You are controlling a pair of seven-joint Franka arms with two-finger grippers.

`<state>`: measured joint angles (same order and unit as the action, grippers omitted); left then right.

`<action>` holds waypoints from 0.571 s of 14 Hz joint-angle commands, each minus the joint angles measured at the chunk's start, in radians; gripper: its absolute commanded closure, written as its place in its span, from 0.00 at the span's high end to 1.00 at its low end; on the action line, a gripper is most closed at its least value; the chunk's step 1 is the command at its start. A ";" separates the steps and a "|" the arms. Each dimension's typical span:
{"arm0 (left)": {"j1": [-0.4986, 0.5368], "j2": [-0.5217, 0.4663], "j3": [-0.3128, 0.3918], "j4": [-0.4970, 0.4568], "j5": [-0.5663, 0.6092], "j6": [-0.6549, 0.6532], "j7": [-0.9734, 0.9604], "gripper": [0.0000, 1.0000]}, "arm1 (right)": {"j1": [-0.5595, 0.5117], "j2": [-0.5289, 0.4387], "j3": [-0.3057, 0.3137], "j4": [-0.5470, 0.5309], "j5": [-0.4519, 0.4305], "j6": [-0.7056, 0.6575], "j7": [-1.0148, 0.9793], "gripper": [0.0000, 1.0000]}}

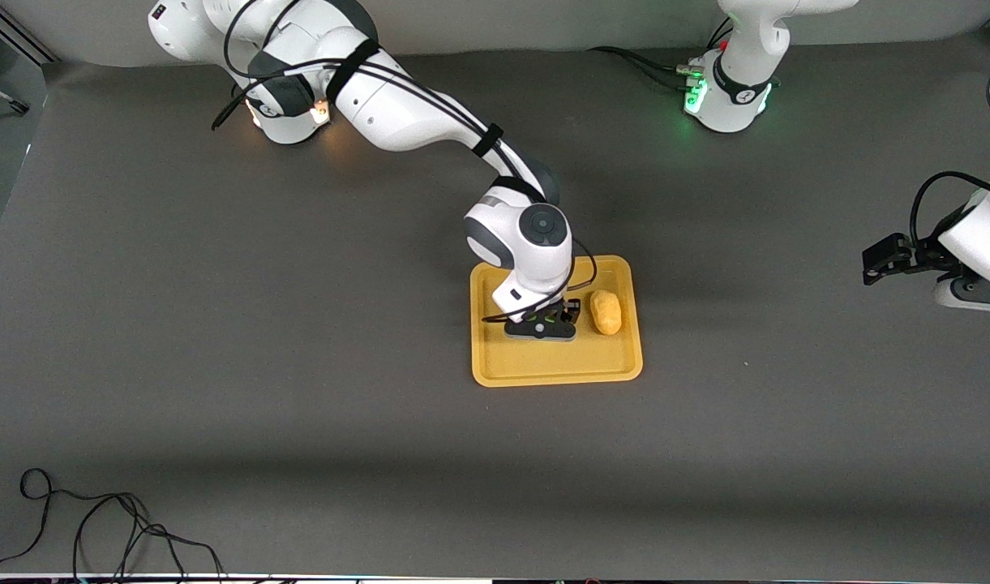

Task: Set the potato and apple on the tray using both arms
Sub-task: 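Carry the green apple with the right gripper over the tray and lower it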

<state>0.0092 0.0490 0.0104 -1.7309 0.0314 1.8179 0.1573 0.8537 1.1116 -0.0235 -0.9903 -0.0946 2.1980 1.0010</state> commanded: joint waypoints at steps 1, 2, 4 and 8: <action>-0.012 -0.023 0.008 -0.015 0.013 -0.006 -0.007 1.00 | 0.008 0.013 -0.006 0.050 -0.022 -0.013 0.019 1.00; -0.012 -0.023 0.006 -0.015 0.013 -0.006 -0.007 1.00 | 0.007 -0.010 -0.006 0.052 -0.020 -0.050 0.019 1.00; -0.012 -0.023 0.006 -0.015 0.013 -0.006 -0.007 1.00 | 0.007 -0.093 -0.004 0.055 -0.019 -0.157 0.016 1.00; -0.011 -0.023 0.006 -0.015 0.013 -0.006 -0.005 1.00 | -0.018 -0.286 0.002 0.053 -0.005 -0.390 0.007 1.00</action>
<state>0.0091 0.0490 0.0107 -1.7314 0.0314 1.8179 0.1573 0.8505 0.9392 -0.0250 -0.8975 -0.0958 1.9045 1.0010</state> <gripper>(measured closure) 0.000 0.000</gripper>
